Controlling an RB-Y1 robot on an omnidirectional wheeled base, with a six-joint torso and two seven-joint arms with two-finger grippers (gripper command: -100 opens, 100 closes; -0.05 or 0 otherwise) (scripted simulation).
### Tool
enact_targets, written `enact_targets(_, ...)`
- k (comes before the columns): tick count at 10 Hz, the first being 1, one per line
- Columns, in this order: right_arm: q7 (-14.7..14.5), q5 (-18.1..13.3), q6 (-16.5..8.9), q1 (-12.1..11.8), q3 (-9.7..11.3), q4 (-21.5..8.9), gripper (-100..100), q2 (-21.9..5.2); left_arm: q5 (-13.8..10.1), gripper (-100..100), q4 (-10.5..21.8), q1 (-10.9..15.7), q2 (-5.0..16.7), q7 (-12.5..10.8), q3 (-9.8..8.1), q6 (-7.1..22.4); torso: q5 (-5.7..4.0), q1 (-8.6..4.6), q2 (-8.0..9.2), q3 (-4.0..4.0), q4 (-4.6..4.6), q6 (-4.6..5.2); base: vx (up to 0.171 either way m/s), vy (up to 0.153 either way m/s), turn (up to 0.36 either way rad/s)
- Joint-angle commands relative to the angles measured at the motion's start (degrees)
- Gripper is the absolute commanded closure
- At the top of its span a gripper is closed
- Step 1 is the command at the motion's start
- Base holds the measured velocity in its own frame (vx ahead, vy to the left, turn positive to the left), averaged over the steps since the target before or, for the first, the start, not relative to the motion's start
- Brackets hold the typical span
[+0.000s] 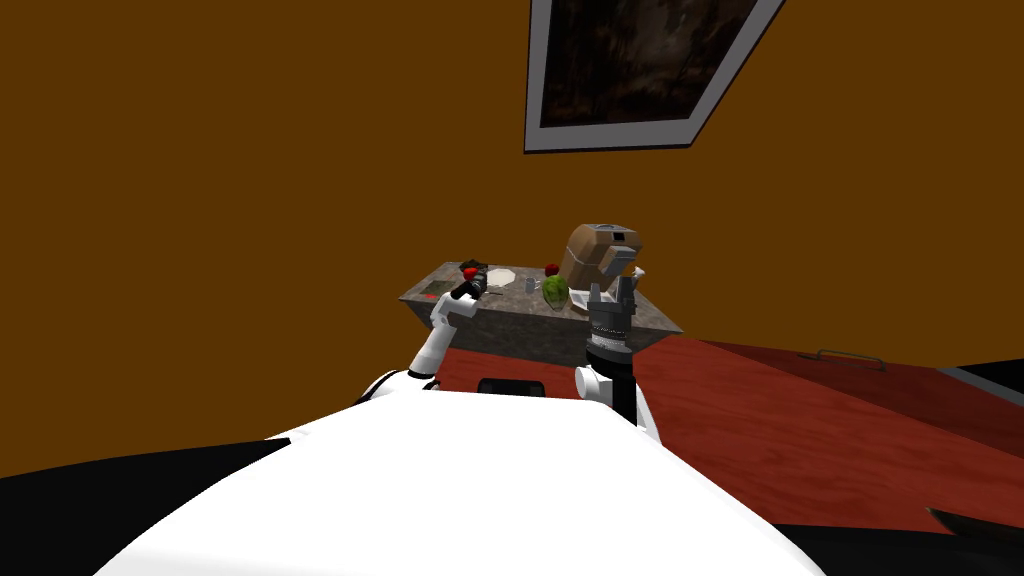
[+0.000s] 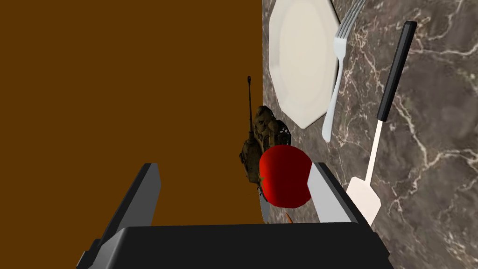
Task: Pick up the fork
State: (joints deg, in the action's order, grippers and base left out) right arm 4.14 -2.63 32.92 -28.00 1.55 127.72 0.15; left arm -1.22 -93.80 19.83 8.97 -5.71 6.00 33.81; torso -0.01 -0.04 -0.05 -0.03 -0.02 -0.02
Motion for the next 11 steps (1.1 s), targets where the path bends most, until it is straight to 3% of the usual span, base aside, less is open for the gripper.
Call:
enact_targets(1,0.00,0.00,0.00,0.00,0.00,0.00,0,0.00,-0.45,-100,2.86,2.86,0.38,-0.35,-0.27,2.86,0.00,0.00,0.00,0.00,0.00,0.00,0.012,-0.011,-0.009)
enact_targets(2,0.00,0.00,0.00,0.00,0.00,0.00,0,0.00,-0.45,-100,2.97,2.93,0.38,-0.35,-0.27,4.54,0.00,-0.01,-0.02,-0.01,0.00,0.01,0.013,-0.010,-0.007)
enact_targets(3,0.00,0.00,0.00,0.00,0.00,0.00,0,0.00,-0.58,-100,5.60,5.43,0.48,-0.56,-0.53,6.12,0.00,-0.01,-0.02,-0.01,-0.01,0.00,0.020,-0.011,-0.016)
enact_targets(5,0.00,0.00,0.00,0.00,0.00,0.00,0,0.00,-0.58,-100,5.66,5.43,0.48,-0.56,-0.53,7.93,0.00,0.00,-0.05,-0.03,-0.01,-0.01,0.017,-0.006,-0.002)
enact_targets(6,0.00,0.00,0.00,0.00,0.00,0.00,0,0.00,-0.72,-100,8.13,7.80,0.62,-0.71,-0.82,10.39,0.00,0.01,-0.01,-0.01,-0.01,-0.01,0.026,-0.009,-0.014)
enact_targets(7,0.00,0.00,0.00,0.00,0.00,0.00,0,0.00,-0.72,-100,8.36,7.80,0.62,-0.71,-0.82,11.22,0.00,-0.01,-0.06,-0.03,-0.01,0.01,0.026,-0.009,-0.015)
enact_targets(8,0.00,0.00,0.00,0.00,0.00,0.00,0,0.00,-0.84,-100,10.47,10.04,0.80,-0.78,-1.15,13.33,0.00,0.00,-0.06,-0.03,-0.02,-0.01,0.039,-0.015,-0.021)
enact_targets(11,0.00,0.00,0.00,0.00,0.00,0.00,0,0.00,-0.97,-100,13.69,12.14,1.03,-0.79,-1.51,17.45,-0.01,-0.02,-0.12,-0.07,-0.03,0.00,0.036,-0.012,-0.015)
